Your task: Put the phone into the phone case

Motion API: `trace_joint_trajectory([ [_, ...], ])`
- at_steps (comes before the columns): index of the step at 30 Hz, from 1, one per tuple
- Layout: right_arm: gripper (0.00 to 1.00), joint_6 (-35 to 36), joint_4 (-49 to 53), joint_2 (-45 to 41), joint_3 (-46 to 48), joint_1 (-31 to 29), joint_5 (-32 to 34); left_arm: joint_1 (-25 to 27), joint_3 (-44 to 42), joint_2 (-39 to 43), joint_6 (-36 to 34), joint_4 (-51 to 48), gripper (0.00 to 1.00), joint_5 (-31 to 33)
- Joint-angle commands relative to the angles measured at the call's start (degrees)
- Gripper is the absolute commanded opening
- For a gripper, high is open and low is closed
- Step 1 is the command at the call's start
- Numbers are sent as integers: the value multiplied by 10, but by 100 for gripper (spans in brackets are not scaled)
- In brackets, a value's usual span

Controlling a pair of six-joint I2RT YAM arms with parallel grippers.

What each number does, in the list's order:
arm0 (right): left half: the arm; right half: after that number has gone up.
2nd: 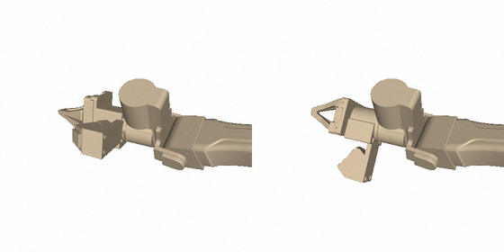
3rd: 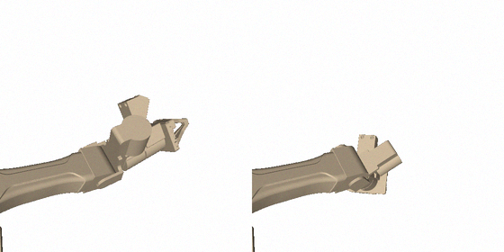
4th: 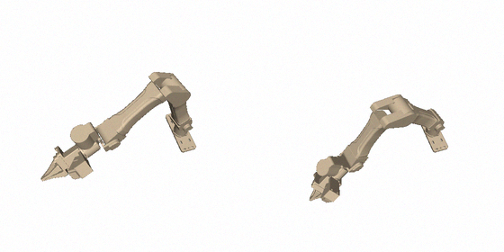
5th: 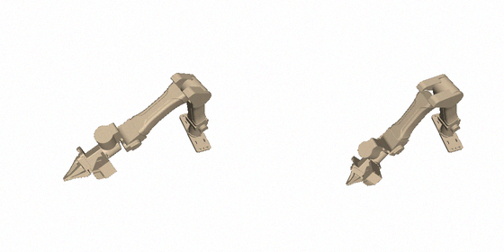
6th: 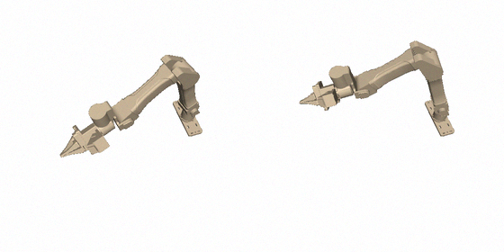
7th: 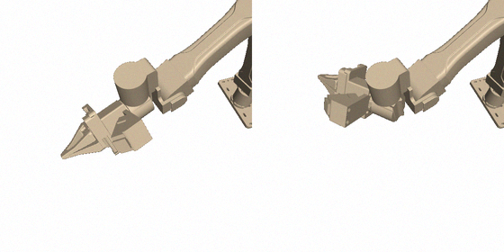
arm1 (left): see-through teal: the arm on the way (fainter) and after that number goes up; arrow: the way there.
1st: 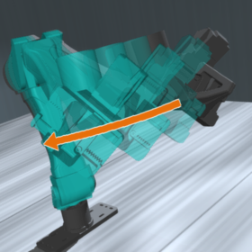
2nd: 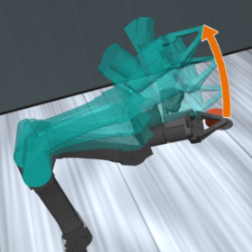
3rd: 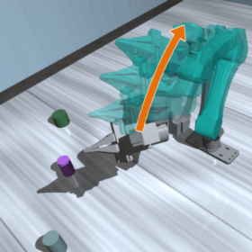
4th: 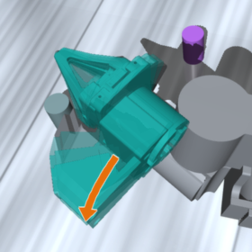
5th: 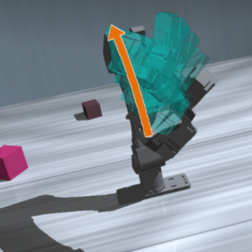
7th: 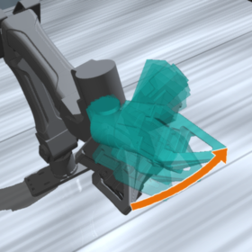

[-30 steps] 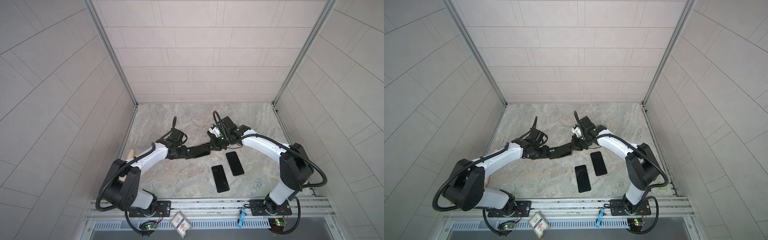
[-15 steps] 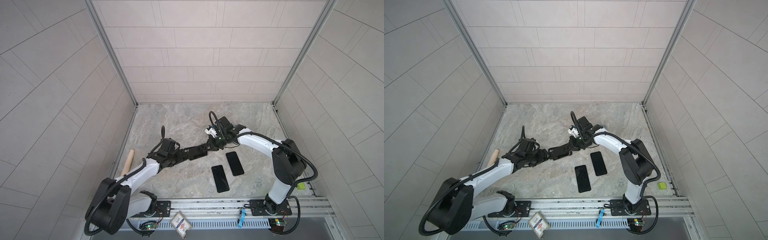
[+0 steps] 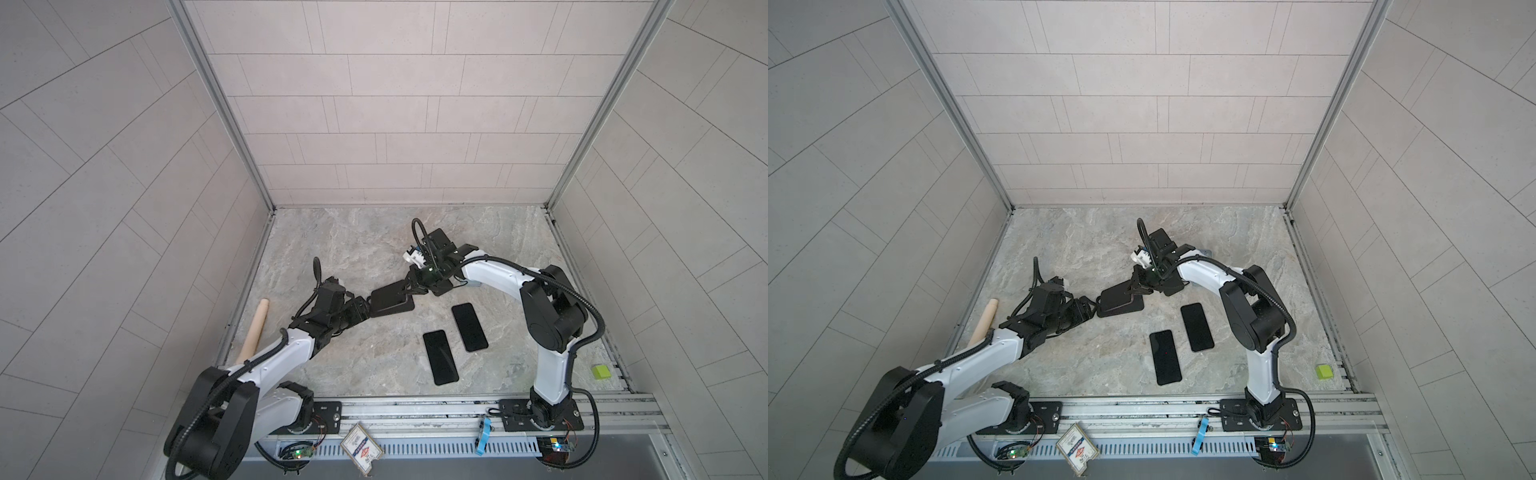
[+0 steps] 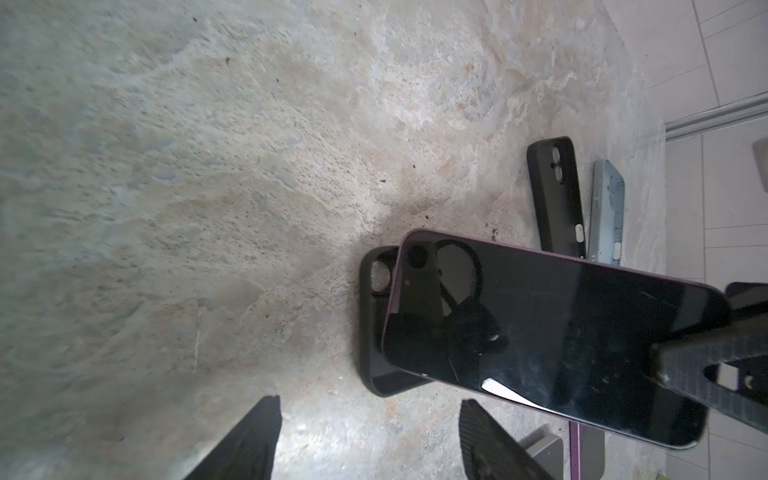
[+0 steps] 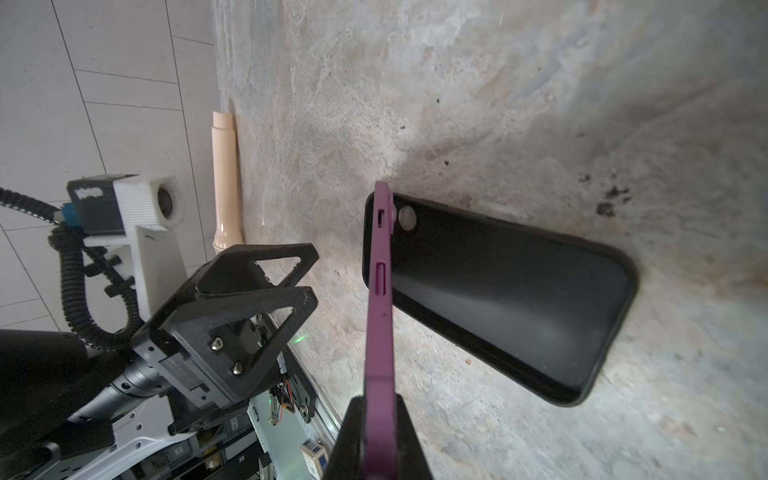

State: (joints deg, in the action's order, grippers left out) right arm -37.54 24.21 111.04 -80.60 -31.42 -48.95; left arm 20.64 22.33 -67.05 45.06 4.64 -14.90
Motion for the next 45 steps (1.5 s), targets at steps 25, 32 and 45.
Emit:
trace_joint_trajectory([
  [25,0,13,76,-58,81,-13,34,-90,172,-95,3,-242,75,-162],
  [32,0,-75,18,-135,181,-49,81,-88,144,-108,22,-234,73,-200],
  [45,0,-107,8,-108,177,-58,94,-82,107,-82,92,-143,73,-222],
])
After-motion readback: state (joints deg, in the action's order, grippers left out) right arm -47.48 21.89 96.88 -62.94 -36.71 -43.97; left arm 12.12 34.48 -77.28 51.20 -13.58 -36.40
